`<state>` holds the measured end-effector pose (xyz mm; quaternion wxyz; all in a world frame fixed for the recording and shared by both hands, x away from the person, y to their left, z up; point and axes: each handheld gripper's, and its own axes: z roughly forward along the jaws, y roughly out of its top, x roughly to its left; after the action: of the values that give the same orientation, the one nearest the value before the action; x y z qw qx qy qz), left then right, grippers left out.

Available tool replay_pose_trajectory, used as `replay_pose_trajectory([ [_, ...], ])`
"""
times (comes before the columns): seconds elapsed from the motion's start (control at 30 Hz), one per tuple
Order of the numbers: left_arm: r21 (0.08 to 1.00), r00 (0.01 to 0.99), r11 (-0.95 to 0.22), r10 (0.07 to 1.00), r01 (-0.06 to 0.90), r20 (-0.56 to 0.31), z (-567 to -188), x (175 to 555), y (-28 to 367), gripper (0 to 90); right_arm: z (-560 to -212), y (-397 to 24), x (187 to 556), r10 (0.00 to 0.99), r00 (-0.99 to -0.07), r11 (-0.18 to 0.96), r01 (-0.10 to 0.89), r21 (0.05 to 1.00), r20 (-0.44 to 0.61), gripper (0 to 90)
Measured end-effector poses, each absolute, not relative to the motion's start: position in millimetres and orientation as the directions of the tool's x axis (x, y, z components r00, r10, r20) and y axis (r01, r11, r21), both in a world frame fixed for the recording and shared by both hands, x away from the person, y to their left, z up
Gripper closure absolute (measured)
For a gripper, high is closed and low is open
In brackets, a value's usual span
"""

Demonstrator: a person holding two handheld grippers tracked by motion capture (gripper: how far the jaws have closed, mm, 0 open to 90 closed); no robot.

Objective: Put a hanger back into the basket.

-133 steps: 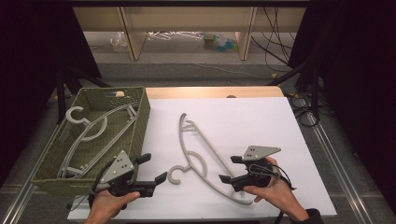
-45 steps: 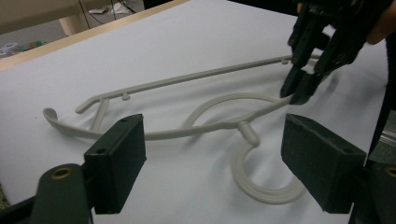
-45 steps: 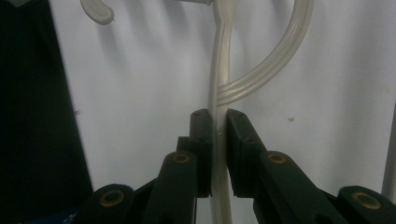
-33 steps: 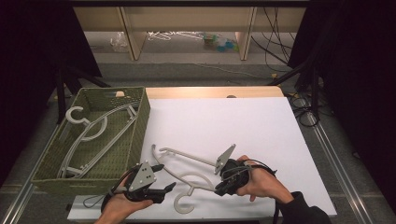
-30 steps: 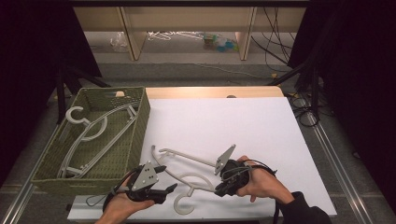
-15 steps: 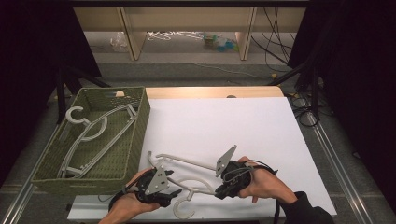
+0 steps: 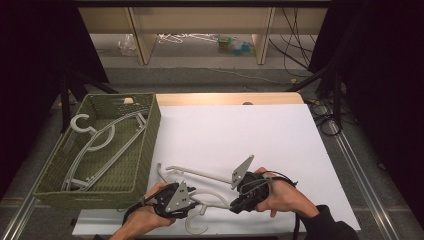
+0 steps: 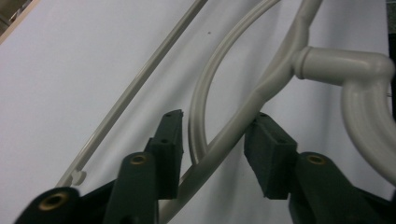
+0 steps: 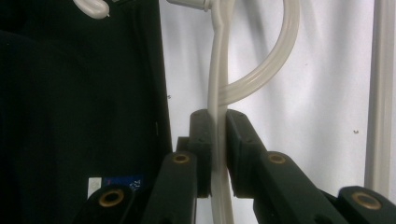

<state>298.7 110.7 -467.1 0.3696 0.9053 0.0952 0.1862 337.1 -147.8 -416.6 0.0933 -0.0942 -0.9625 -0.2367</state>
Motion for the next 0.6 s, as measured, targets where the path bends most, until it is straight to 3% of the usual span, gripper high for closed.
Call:
replay_pose_trajectory([
  [0.2,0.676,0.902,-0.734,0.243,-0.068,0.356,-459,295,110,65.1,-416,-152,339,0.126,-0.963,0.863,0.225,0.453,0.238,82.0],
  [0.6,0.649,0.900,-0.741,0.150,-0.171,0.409,-440,291,107,73.9,-413,-163,348,0.126,-0.969,0.833,0.221,0.507,0.214,77.4],
])
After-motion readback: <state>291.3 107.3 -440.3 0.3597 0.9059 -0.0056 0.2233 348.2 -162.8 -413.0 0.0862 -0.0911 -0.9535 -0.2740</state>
